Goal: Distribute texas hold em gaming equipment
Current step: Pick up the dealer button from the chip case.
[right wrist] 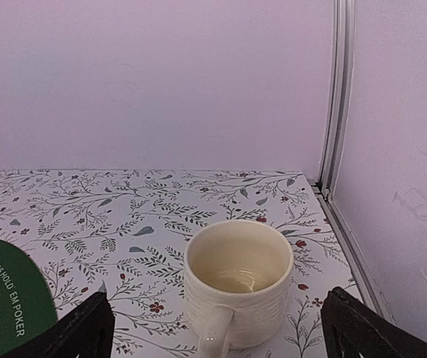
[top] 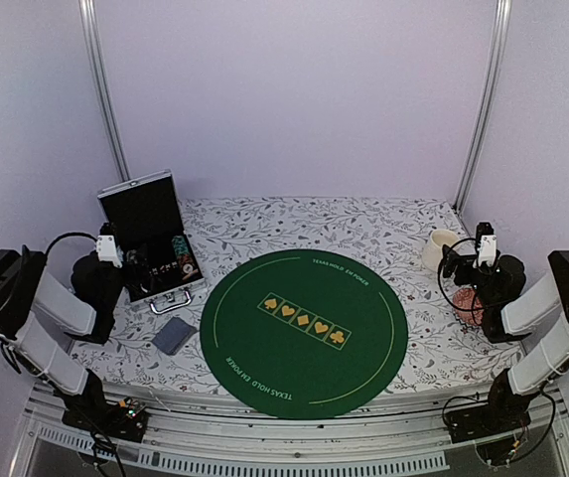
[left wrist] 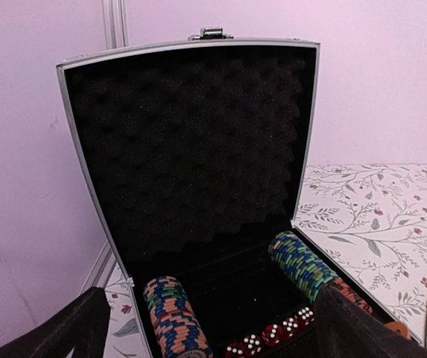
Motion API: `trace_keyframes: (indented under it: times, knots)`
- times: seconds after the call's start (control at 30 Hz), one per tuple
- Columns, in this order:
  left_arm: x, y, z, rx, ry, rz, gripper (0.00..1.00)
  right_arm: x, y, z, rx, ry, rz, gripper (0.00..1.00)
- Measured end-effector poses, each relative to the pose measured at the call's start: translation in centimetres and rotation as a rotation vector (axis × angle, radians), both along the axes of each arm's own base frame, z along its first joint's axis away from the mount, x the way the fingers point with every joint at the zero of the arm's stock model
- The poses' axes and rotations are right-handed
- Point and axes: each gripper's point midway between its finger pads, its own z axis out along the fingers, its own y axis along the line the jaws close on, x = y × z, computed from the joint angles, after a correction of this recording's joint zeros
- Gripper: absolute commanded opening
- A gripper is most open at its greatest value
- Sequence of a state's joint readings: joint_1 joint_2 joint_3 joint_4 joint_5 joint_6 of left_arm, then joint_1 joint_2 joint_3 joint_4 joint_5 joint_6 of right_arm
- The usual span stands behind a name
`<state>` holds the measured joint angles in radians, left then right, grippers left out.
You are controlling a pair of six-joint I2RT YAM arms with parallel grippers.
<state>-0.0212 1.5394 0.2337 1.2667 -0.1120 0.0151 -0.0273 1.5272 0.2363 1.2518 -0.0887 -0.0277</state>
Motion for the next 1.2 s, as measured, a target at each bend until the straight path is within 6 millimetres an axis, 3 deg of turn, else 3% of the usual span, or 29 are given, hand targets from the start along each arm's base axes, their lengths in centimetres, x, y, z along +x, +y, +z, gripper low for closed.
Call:
trace_keyframes:
  times: [0.27, 0.4, 0.63, 0.73, 0.83, 0.9, 1.03, 1.2]
  knots:
    - [0.0, 0.0, 0.0, 0.000, 0.000, 0.000, 0.98, 0.0, 0.0, 0.1, 0.000, -0.002, 0.001, 0.99]
    - [0.1, 0.6, 0.6, -0.003, 0.009, 0.033, 0.98, -0.7, -0.3, 1.8, 0.001, -0.041, -0.017, 0.99]
    - [-0.1, 2.0, 9.2, -0.089, -0.129, 0.115, 0.98, -3.4, -0.2, 10.1, 0.051, -0.240, -0.014, 0.99]
    - [-0.5, 1.0, 13.1, -0.135, -0.166, 0.066, 0.98, -3.9, 0.7, 13.7, 0.083, -0.296, 0.048, 0.99]
    - [-0.5, -0.3, 15.4, -0.175, -0.152, 0.013, 0.94, -4.5, 2.2, 17.1, 0.102, -0.338, 0.140, 0.99]
    - [-0.3, -1.5, 15.7, -0.195, -0.098, -0.027, 0.90, -5.2, 3.6, 19.0, 0.109, -0.351, 0.229, 0.99]
    - [0.2, -4.1, 14.2, -0.215, 0.065, -0.119, 0.88, -7.0, 6.4, 21.2, 0.118, -0.347, 0.404, 0.99]
    - [0.3, -6.6, 10.1, -0.227, 0.305, -0.183, 0.88, -8.6, 9.4, 21.7, 0.152, -0.253, 0.605, 0.99]
